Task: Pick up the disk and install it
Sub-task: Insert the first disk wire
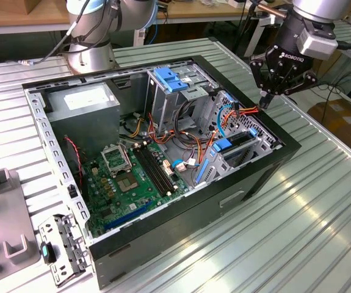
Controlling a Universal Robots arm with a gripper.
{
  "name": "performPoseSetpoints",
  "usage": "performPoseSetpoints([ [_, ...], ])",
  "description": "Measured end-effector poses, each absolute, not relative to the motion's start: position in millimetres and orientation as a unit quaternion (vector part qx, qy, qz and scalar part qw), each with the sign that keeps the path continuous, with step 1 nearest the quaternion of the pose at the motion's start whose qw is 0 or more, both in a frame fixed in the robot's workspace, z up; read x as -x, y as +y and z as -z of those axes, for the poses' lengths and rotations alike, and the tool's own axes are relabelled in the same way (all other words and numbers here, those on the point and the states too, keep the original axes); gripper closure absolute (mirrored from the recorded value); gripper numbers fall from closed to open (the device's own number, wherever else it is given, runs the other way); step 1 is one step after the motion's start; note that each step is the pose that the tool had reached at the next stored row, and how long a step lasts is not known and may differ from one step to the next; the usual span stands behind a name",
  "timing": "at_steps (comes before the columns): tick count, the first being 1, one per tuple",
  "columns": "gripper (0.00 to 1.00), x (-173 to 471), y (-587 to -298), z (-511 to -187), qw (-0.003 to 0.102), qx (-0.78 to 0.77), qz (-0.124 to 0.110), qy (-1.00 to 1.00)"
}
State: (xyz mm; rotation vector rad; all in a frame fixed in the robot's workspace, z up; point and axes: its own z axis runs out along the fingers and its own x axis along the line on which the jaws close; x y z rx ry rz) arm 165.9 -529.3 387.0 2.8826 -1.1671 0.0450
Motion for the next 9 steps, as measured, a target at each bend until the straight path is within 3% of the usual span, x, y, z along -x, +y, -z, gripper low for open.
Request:
performPoseSetpoints([
  [7, 0.89, -171.7, -522.0, -383.4, 0.015, -0.936, -0.015, -0.353],
  [8, 0.82, -171.8, -521.4, -382.2, 0.015, -0.939, -0.015, -0.344],
  [9, 0.82, -171.9, -521.0, -381.5, 0.015, -0.941, -0.015, -0.338],
])
